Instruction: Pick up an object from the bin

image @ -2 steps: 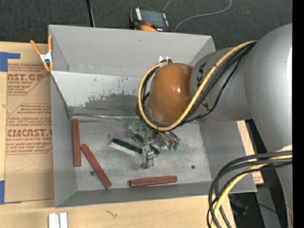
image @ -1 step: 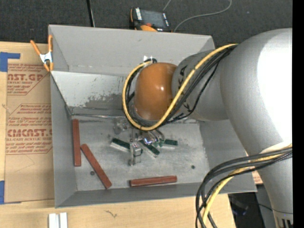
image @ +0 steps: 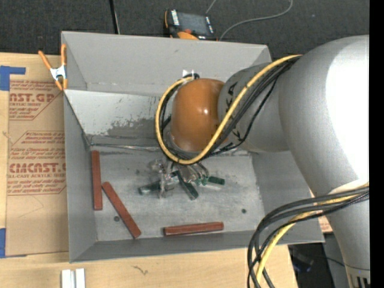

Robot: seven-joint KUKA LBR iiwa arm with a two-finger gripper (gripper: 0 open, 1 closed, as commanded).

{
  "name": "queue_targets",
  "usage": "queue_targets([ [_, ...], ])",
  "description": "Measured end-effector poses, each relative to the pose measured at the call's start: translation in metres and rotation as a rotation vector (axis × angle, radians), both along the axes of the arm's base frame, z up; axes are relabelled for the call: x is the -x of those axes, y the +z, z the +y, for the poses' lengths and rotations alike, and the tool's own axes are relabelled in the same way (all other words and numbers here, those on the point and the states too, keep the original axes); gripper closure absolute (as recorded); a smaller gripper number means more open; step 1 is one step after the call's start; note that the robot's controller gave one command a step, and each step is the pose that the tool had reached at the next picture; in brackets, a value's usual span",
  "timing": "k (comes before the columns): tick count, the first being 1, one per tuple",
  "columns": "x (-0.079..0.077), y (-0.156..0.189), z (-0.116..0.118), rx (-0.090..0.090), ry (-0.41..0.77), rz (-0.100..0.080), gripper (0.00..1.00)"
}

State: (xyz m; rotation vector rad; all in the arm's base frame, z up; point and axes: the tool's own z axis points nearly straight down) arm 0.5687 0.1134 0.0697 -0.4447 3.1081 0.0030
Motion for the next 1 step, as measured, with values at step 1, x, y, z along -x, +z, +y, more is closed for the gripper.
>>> queue_targets([
  [1, 0.0101, 0.1611, 0.0087, 0.001, 0.363, -0.008, 1.00],
])
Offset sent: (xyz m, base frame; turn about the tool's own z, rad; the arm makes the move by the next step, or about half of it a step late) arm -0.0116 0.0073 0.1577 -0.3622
